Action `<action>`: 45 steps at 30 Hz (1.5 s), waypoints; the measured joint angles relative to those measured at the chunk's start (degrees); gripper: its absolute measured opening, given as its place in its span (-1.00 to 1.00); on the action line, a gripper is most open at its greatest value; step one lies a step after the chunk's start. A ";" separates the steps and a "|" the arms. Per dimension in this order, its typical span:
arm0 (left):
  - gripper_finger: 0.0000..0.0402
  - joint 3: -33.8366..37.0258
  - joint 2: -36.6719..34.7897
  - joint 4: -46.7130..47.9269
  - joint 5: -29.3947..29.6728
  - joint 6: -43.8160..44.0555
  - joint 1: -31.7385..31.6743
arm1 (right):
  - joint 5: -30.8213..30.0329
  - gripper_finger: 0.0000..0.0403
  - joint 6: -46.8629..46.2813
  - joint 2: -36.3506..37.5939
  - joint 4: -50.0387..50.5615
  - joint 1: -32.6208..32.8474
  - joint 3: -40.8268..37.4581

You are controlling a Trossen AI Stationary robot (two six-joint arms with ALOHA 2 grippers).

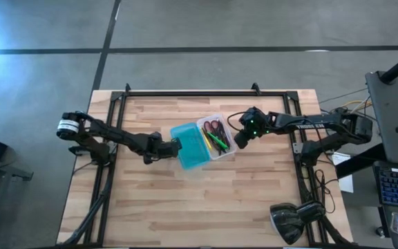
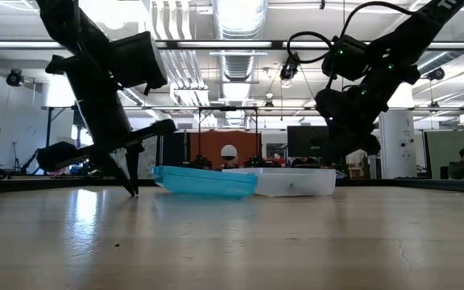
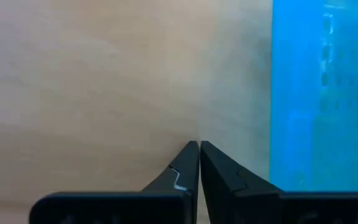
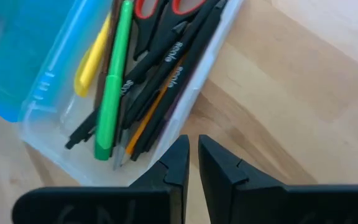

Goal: Pick & place school supplies into a supply box
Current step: Close the blue supply box

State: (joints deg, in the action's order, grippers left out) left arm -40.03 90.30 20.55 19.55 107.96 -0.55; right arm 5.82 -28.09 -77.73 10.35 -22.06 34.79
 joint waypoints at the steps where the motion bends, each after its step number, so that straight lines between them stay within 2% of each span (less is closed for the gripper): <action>1: -1.00 0.00 0.00 -0.42 0.00 -0.73 -0.45 | 0.45 -0.86 -0.10 -0.01 -0.23 0.00 -0.01; 8: -1.00 0.00 0.00 -3.25 0.63 -4.47 -2.81 | 0.90 -0.86 -0.38 -0.02 -0.88 0.02 0.16; 13: -1.00 0.00 0.11 -5.25 2.14 -4.85 -2.90 | 5.92 -0.86 -0.27 -0.53 -4.00 0.05 0.13; 19: -1.00 -1.17 0.31 -5.55 3.69 -5.61 -3.00 | 6.26 -0.86 0.09 -2.29 -3.92 0.04 0.05; 27: -1.00 -4.51 0.24 -5.20 5.19 -7.99 -2.93 | 6.49 -0.86 1.58 -4.13 -4.09 0.04 0.04; 36: -1.00 -8.77 -0.68 -4.68 9.44 -10.36 -2.91 | 5.98 -0.86 2.70 -3.98 -3.58 -0.03 -0.01; 40: -1.00 -11.66 -0.92 -7.08 10.65 -11.66 -2.87 | 6.06 -0.86 3.09 -4.04 -4.07 -0.02 -0.03; 45: -1.00 -14.96 -0.79 -7.57 11.57 -16.47 -3.86 | 6.15 -0.86 4.01 -4.17 -3.90 0.02 -0.11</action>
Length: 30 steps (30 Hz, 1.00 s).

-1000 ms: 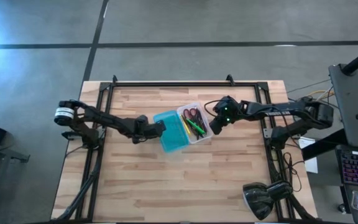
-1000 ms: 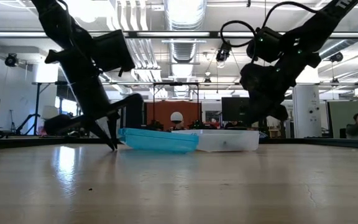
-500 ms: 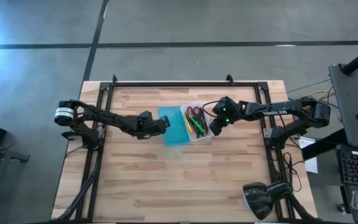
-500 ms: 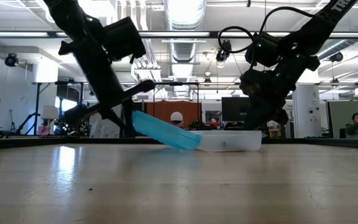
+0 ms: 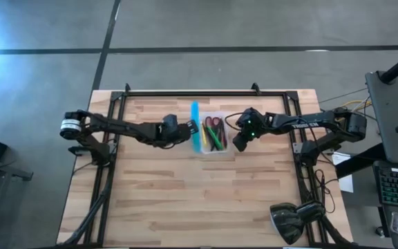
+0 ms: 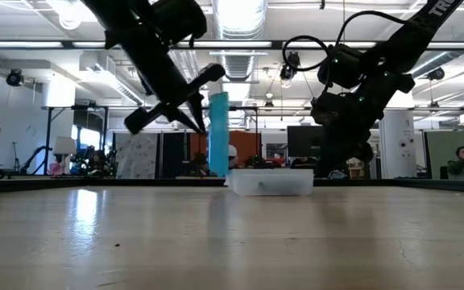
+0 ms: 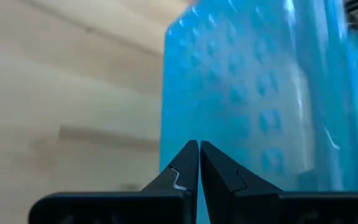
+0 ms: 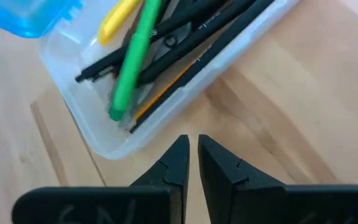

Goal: Pick & place school supplies into a supply box
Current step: Close the blue supply box

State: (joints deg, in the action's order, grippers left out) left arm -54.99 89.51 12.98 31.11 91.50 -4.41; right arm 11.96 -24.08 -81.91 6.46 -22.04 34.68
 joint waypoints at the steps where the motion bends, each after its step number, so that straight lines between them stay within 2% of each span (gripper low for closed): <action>1: -1.00 -0.70 0.14 0.23 0.26 -0.99 -0.44 | -0.11 -0.86 0.21 0.02 0.19 0.00 -0.02; 10: -1.00 -2.39 0.49 -2.98 -0.23 -6.80 -3.65 | -0.61 -0.86 2.17 1.25 1.14 0.02 -0.37; 16: -1.00 -2.19 1.85 -6.26 -1.83 -9.15 -4.90 | -8.42 -0.86 4.79 7.48 6.64 -0.04 -0.58; 24: -1.00 -2.36 10.32 -19.89 -7.84 -9.35 -5.33 | -10.68 -0.86 3.01 13.13 10.95 -0.31 -2.47; 30: -1.00 -8.82 15.54 -18.49 -11.04 -13.49 -5.33 | -10.66 -0.86 0.73 15.09 12.83 -0.26 -4.69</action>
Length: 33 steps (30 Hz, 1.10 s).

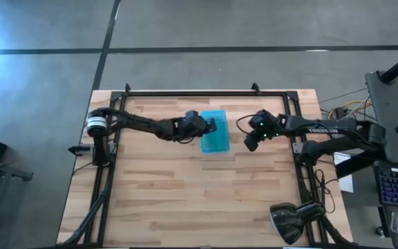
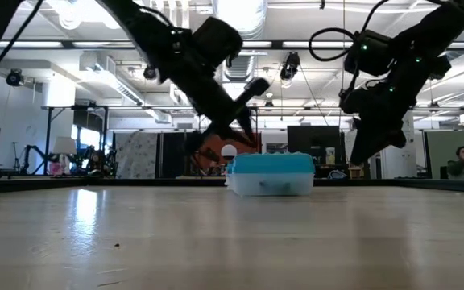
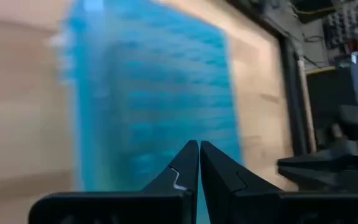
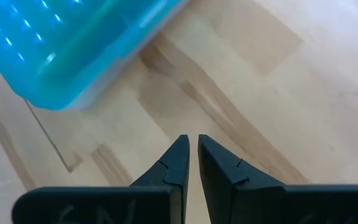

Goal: Pick & place school supplies into a supply box
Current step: Close the blue supply box

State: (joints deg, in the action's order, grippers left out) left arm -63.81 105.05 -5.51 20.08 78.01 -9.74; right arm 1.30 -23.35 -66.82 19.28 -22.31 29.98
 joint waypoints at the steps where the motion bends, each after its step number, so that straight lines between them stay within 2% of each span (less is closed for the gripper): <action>1: -1.00 -1.53 0.50 0.18 -0.08 -1.25 -0.02 | 0.00 -0.86 -0.25 0.39 0.20 0.02 -0.46; 7: -1.00 -9.67 2.18 6.13 -0.63 -10.93 -1.11 | 0.84 -0.86 -1.55 2.70 -1.42 -0.06 -1.27; 10: -1.00 -12.14 3.61 9.59 -3.34 -13.13 -2.41 | 6.78 -0.86 -4.22 1.75 -5.42 -0.95 -1.34; 12: -1.00 -12.23 4.61 9.93 -6.23 -13.64 -2.99 | 10.56 -0.86 -8.33 -0.11 -8.93 -1.97 -1.72; 17: -1.00 -12.20 7.06 9.95 -10.61 -14.00 -2.89 | 13.08 -0.86 -15.62 -6.02 -15.54 -4.25 -1.82; 22: -1.00 -12.15 7.55 11.65 -10.85 -14.31 -2.08 | 14.94 -0.86 -16.60 -10.90 -20.98 -4.61 -1.47; 33: -1.00 -12.80 7.02 14.57 -12.59 -16.56 -1.58 | 15.72 -0.86 -16.77 -20.26 -26.16 -4.61 2.87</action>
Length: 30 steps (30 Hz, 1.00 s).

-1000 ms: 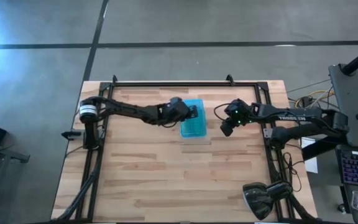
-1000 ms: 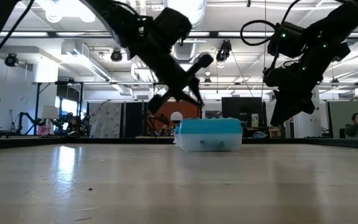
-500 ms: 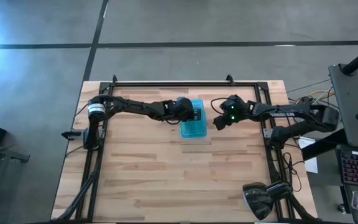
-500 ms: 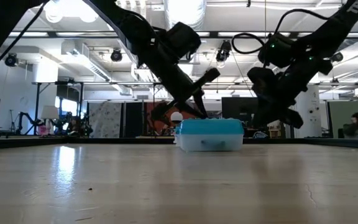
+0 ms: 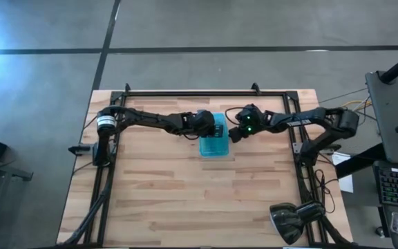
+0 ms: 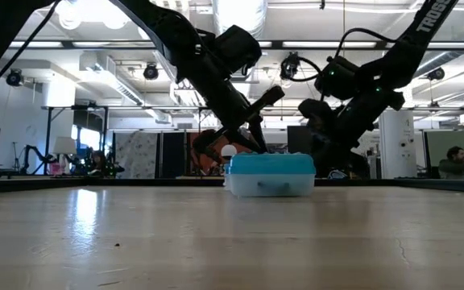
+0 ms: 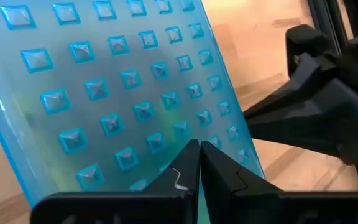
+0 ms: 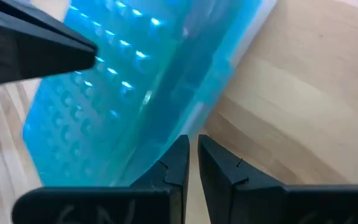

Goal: Pick & place school supplies into a supply box
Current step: Close the blue supply box, then return to Home Position

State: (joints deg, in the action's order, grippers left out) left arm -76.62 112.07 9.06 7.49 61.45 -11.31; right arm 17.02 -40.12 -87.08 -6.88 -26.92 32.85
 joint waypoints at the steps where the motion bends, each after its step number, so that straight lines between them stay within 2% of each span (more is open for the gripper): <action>1: -1.00 -0.07 0.00 0.00 0.00 0.00 0.00 | 0.00 -0.86 0.02 -0.60 0.02 0.00 0.17; 10: -1.00 -0.07 0.00 0.26 0.00 -0.02 0.05 | 0.46 -0.86 0.07 -3.64 -2.57 -0.04 0.60; 16: -1.00 0.00 -0.56 0.21 -0.10 -1.34 0.09 | -1.13 -0.86 2.05 -0.71 0.56 0.00 0.51; 23: -1.00 0.24 -5.87 3.00 2.52 -3.43 0.18 | -7.65 -0.86 7.04 11.49 11.76 -0.09 0.32; 30: -1.00 0.13 -14.64 2.79 3.26 -7.28 0.68 | -8.18 -0.86 17.95 30.87 14.44 0.14 0.32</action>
State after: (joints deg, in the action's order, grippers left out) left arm -76.49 97.43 11.84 10.74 54.17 -10.63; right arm 8.83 -22.17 -56.21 7.56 -26.78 33.17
